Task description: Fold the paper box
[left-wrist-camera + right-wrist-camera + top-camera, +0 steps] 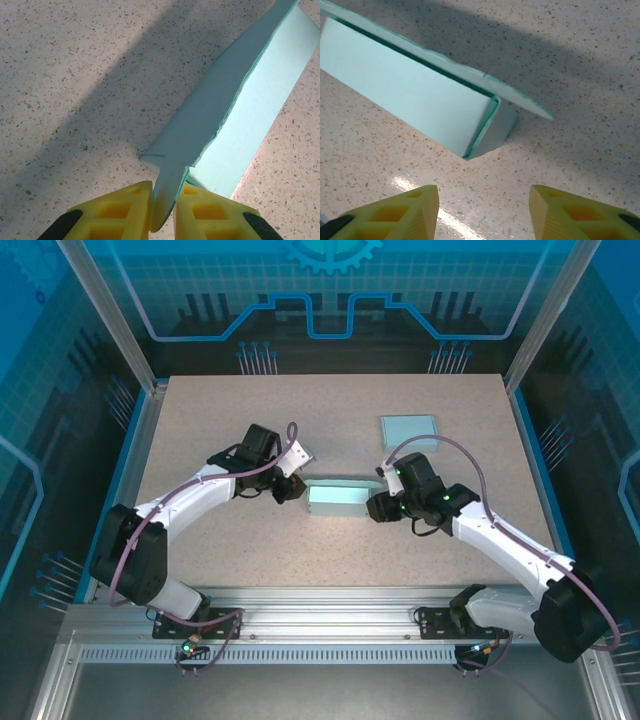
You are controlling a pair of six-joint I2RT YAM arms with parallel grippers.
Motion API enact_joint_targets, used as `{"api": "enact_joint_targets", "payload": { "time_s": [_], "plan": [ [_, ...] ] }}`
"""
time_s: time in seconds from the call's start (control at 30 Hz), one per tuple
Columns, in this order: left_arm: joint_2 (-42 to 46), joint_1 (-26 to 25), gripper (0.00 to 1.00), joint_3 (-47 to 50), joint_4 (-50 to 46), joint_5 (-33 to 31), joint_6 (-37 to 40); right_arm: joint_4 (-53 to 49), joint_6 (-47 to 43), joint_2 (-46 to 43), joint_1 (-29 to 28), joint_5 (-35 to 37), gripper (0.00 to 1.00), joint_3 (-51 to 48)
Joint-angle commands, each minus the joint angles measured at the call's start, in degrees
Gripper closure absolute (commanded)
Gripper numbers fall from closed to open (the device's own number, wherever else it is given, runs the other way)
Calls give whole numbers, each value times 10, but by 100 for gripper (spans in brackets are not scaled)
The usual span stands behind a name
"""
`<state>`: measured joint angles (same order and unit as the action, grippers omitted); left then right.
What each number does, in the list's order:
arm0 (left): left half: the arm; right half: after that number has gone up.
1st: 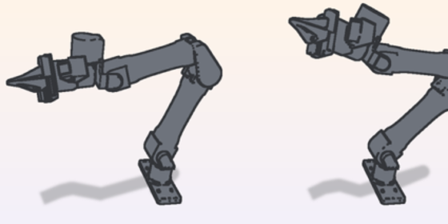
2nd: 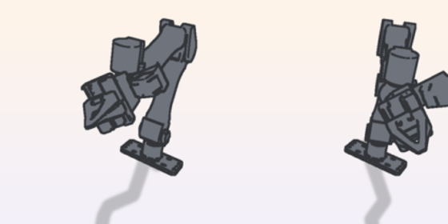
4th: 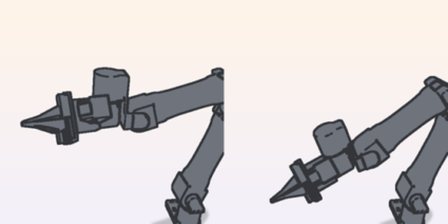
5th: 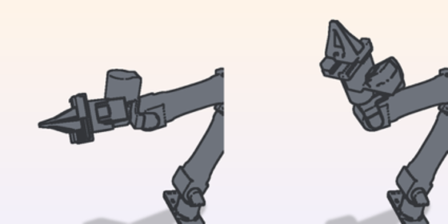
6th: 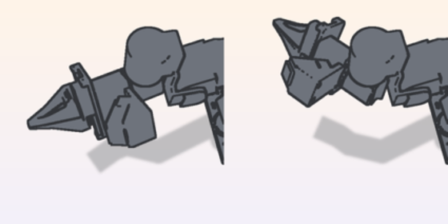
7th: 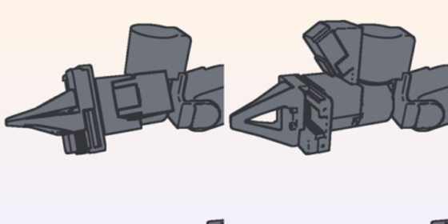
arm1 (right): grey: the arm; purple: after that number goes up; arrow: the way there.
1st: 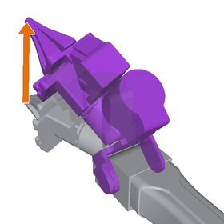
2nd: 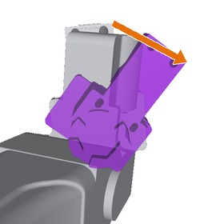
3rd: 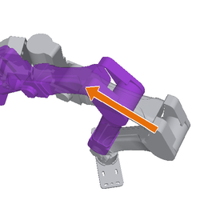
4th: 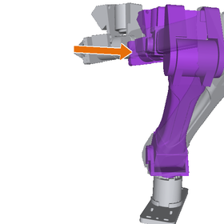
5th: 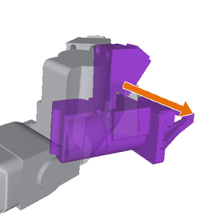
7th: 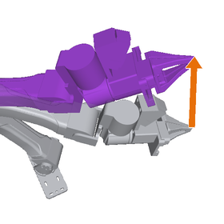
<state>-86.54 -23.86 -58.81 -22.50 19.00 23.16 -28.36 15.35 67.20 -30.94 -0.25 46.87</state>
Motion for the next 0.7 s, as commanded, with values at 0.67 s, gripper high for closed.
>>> {"api": "enact_joint_targets", "payload": {
  "time_s": [0.67],
  "plan": [
    [-5, -7, 77, -17, -11, -11, 16, -9, -194, 136, 80, -122, 50, 138]
  ]
}}
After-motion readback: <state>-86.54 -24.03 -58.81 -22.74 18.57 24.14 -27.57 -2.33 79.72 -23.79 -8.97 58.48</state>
